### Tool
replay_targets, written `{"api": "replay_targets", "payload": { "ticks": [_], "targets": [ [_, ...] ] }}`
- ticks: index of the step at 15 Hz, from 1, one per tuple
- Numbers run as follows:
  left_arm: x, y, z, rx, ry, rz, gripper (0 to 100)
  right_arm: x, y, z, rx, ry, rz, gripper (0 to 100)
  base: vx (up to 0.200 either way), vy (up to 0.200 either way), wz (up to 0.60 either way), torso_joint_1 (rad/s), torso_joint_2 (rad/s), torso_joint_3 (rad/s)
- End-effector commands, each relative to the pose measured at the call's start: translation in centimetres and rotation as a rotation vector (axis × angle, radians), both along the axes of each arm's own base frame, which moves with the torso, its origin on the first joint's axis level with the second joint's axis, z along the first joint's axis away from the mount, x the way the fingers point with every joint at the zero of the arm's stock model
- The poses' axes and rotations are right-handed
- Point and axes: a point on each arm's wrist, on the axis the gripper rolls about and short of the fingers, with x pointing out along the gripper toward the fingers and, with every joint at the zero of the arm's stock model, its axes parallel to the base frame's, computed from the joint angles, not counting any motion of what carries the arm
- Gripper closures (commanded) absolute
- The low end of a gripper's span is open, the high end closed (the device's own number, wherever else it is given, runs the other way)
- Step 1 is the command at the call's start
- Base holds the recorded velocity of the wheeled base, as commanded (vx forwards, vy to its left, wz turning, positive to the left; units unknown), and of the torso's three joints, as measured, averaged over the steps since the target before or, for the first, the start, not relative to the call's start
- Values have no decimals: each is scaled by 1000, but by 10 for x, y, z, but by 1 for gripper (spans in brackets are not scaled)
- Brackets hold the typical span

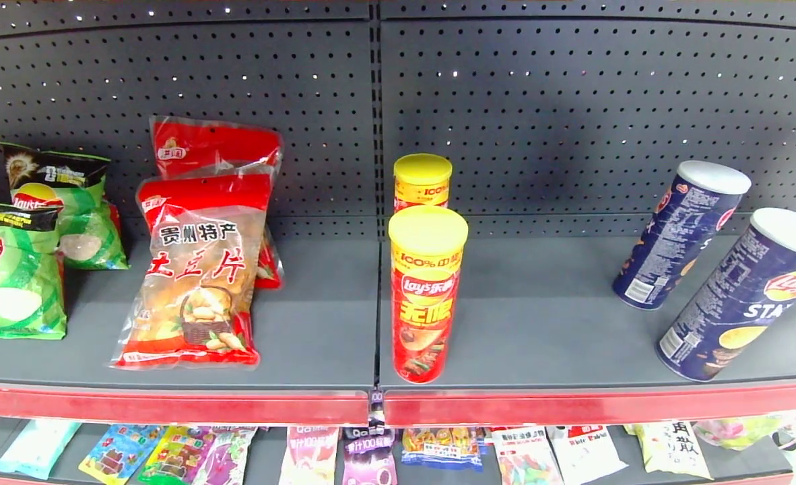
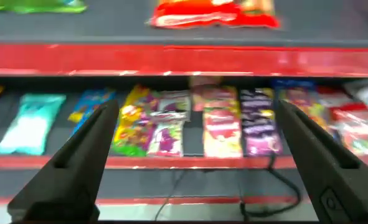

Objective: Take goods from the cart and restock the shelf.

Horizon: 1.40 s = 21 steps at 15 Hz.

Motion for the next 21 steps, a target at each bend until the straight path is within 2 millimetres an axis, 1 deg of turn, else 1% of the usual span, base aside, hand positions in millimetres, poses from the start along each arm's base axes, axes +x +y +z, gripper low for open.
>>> {"api": "replay_targets", "payload": {
  "ticks": [1, 2, 4, 5, 6, 8, 9, 11, 12, 13, 16, 19, 21],
  "targets": [
    [2, -2, -6, -7, 23, 119, 0, -1, 0, -8, 51, -1, 0, 0, 0, 0, 0, 0, 0, 0],
    [2, -3, -5, -18, 28, 181, 0, -1, 0, -8, 59, -1, -10, 0, 0, 0, 0, 0, 0, 0],
    [1, -5, -6, -22, 23, 241, 0, 0, -1, -8, 59, 4, -24, 0, 0, 0, 0, 0, 0, 0],
    [-1, -5, -6, -25, -5, 224, 0, 0, -1, -8, 59, 1, -27, 0, 0, 0, 0, 0, 0, 0],
    [-10, -7, -10, -35, -95, 75, 0, 0, -1, -9, 61, -4, -56, 0, 0, 0, 0, 0, 0, 0],
    [-10, -11, -11, -51, -124, -76, 0, 1, -2, -11, 59, -3, -62, 0, 0, 0, 0, 0, 0, 0],
    [-8, -11, -12, -30, -146, -101, 0, 2, -1, -11, 57, -27, -49, 0, 0, 0, 0, 0, 0, 0],
    [-6, -11, -14, 27, -159, -89, 0, 6, -1, -17, 59, -35, -21, 0, 0, 0, 0, 0, 0, 0],
    [-4, -9, -15, 33, -187, -13, 0, 6, -1, -19, 67, -39, -21, 0, 0, 0, 0, 0, 0, 0],
    [-1, -9, -17, 23, -219, 9, 0, 6, -1, -19, 66, -38, -18, 0, 0, 0, 0, 0, 0, 0],
    [-1, -10, -17, -60, -229, -28, 0, 6, -1, -19, 64, -38, -13, 0, 0, 0, 0, 0, 0, 0],
    [1, -11, -20, 42, -245, -112, 0, 6, -1, -19, 64, -38, -15, 0, 0, 0, 0, 0, 0, 0],
    [1, -11, -23, 31, -218, -99, 0, 6, -1, -19, 64, -38, -15, 0, 0, 0, 0, 0, 0, 0]
  ]
}}
